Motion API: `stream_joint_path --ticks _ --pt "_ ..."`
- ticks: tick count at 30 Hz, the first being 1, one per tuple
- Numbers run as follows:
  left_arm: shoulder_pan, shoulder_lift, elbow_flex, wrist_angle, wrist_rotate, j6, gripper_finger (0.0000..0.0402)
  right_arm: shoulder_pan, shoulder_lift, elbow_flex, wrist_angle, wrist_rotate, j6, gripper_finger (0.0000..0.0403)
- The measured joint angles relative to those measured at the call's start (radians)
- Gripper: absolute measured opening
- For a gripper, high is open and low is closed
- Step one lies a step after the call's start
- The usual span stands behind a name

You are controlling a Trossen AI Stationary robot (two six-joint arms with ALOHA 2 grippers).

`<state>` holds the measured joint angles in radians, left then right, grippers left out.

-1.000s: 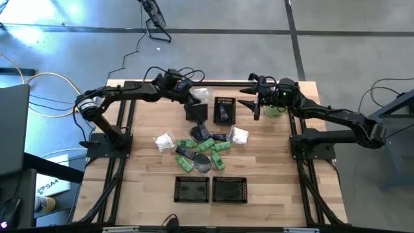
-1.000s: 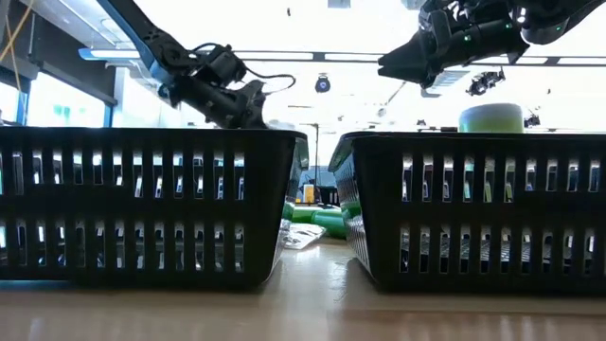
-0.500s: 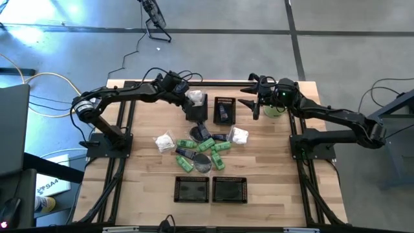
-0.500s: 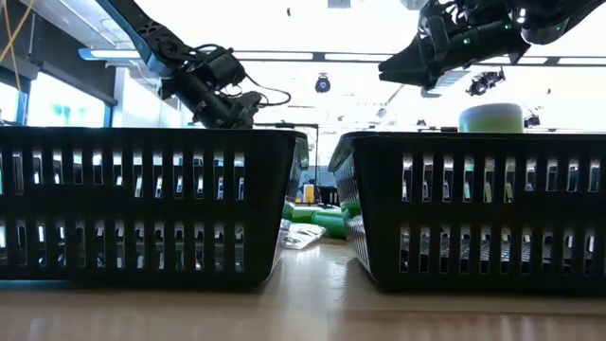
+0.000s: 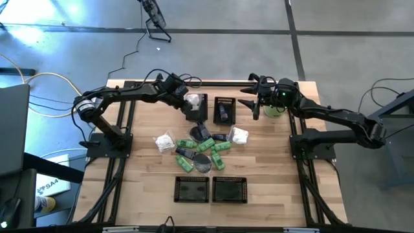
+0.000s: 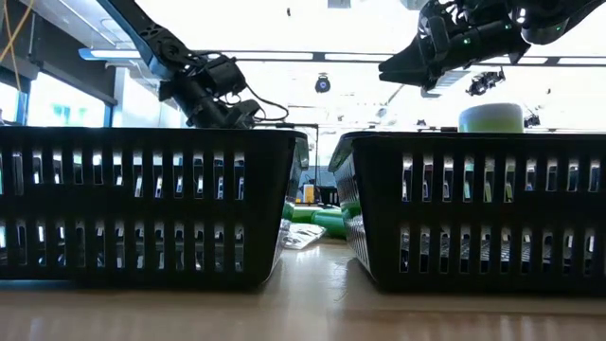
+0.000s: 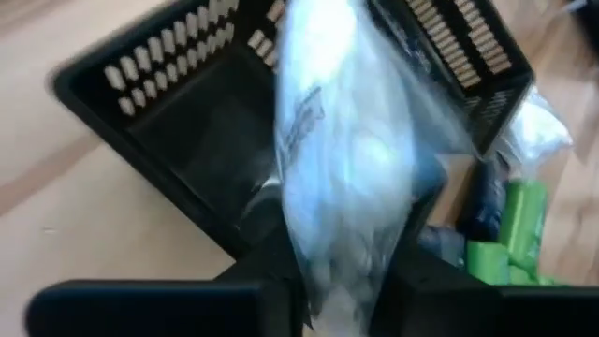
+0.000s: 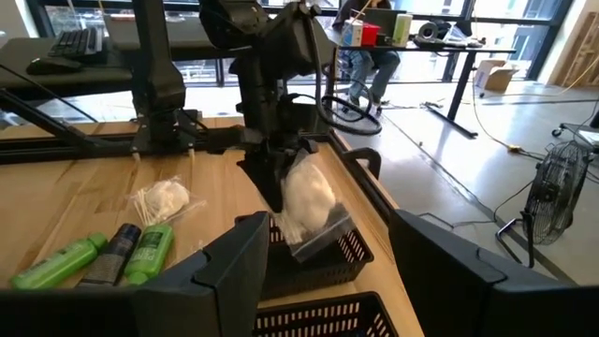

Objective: Pick & Place Travel size toiletries
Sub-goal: Put the cotton pack into the top left black bin

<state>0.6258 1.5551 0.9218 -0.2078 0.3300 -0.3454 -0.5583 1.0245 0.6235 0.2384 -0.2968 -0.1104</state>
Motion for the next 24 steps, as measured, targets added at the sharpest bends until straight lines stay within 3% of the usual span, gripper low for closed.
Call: stream_joint_path --ticks 8,15,24 --pt "0.003 -0.001 0.0 0.06 -0.019 0.0 0.0123 0.0 0.0 0.0 -0.003 -0.001 0.0 0.0215" --pt "0.01 -0.002 0.0 0.066 -0.018 0.0 0.0124 0.0 0.0 0.0 -0.003 -0.001 0.0 0.0215" --pt "0.11 -0.062 0.002 0.081 0.012 0.0 0.0125 0.0 0.0 0.0 -0.003 0.003 -0.001 0.0215"
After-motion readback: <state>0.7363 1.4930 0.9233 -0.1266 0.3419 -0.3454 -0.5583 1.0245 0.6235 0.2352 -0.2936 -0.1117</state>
